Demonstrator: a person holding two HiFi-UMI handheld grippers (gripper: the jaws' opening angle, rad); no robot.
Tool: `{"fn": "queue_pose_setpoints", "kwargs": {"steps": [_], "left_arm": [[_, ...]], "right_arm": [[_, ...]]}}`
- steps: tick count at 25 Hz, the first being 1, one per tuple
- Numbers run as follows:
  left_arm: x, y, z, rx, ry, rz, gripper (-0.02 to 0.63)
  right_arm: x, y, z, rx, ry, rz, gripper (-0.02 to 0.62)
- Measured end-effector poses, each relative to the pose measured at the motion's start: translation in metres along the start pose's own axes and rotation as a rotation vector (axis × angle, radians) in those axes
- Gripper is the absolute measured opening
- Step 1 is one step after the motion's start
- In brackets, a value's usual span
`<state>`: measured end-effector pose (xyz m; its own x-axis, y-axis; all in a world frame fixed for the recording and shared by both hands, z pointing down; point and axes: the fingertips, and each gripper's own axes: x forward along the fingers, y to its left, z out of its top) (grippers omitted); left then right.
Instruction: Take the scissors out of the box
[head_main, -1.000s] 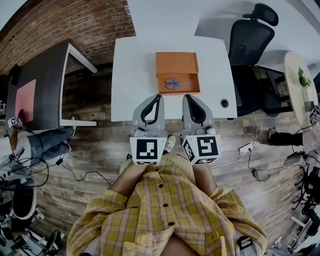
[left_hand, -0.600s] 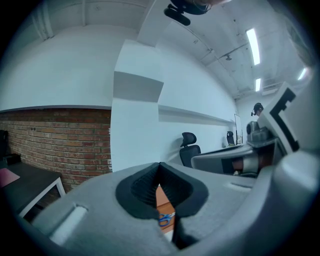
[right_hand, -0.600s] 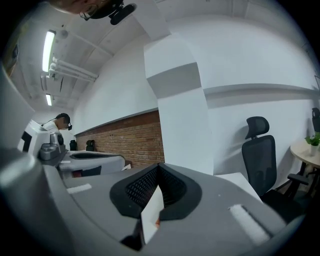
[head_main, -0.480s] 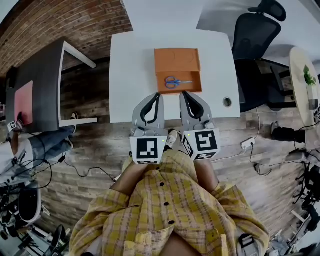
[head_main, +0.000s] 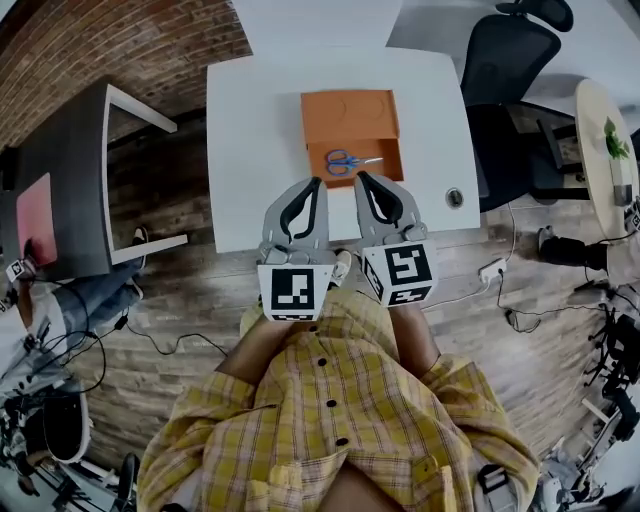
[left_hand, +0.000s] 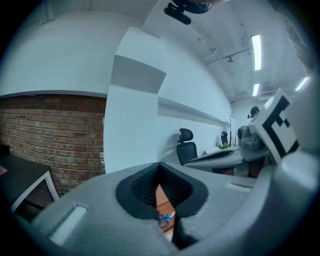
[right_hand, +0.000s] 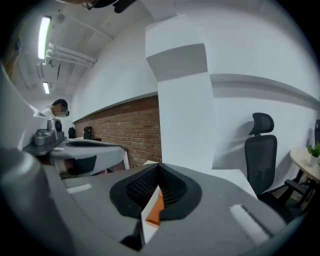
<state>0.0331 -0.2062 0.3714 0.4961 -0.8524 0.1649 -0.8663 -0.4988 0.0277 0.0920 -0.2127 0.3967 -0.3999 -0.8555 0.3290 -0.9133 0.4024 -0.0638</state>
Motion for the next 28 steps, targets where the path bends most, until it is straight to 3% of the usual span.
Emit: {"fn": "queue_pose_setpoints", "kwargs": {"steps": [6,13,21,28], "left_arm": [[0.007,0.008,-0.019,0.004,0.069,-0.017,0.002],[0.011,0.015,-0.026,0.021,0.094,-0.024,0.002],[0.012,0.016,-0.032,0.015,0.109,-0.025,0.002],[0.014,0.017,-0.036,0.013,0.119,-0.020,0.002]], "right_arm": [[0.025,-0.006,-0.021,-0.044,0.083,0.020,0.005],[0.047,-0.014,-0.032,-0.120,0.110,0.036,0.005],[0.068,-0.016,-0.070,-0.262,0.235,0.120,0.005],[0.081,-0.017,-0.082,-0.406,0.279,0.209,0.011]]}}
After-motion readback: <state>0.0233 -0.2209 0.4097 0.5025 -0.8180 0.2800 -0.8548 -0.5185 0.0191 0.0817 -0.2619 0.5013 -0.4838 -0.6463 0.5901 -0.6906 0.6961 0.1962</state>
